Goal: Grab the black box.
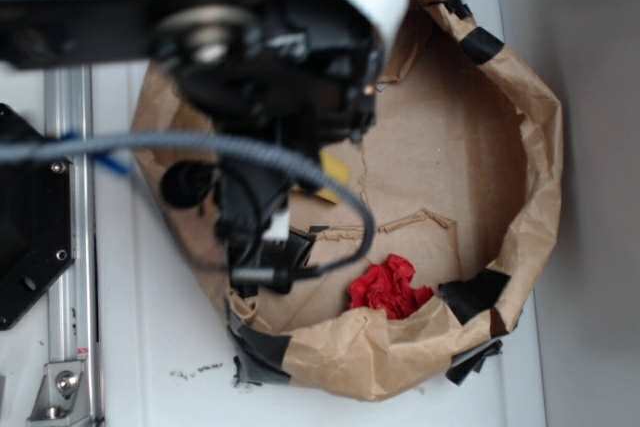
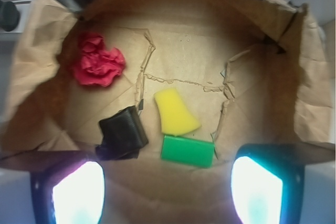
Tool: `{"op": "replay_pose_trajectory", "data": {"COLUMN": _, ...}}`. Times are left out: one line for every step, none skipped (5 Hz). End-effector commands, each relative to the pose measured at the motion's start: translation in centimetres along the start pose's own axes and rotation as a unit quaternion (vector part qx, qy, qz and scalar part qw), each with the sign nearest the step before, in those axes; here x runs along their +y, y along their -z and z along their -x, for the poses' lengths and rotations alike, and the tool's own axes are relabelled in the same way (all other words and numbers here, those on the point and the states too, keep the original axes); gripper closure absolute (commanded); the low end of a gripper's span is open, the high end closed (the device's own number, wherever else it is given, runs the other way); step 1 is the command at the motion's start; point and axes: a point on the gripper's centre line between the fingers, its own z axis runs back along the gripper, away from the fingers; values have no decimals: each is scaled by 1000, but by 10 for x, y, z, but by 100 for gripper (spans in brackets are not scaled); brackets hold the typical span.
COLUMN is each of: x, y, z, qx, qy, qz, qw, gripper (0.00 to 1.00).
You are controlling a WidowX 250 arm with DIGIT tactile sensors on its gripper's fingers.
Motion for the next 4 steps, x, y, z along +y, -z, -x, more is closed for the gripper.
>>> {"op": "replay_pose_trajectory", "data": {"x": -21, "y": 36, "z": -2, "qx": 36, "qy": 39, "qz": 80, "qw": 995, "gripper": 0}}
{"op": "replay_pose_trajectory", "data": {"x": -24, "y": 38, "z": -4, "qx": 27, "qy": 26, "qz": 51, "qw": 998, "gripper": 0}}
{"op": "replay_pose_trajectory", "data": {"x": -24, "y": 38, "z": -4, "qx": 27, "qy": 26, "qz": 51, "qw": 998, "gripper": 0}}
{"op": "replay_pose_trajectory", "data": {"x": -24, "y": 38, "z": -4, "qx": 27, "qy": 26, "qz": 51, "qw": 998, "gripper": 0}}
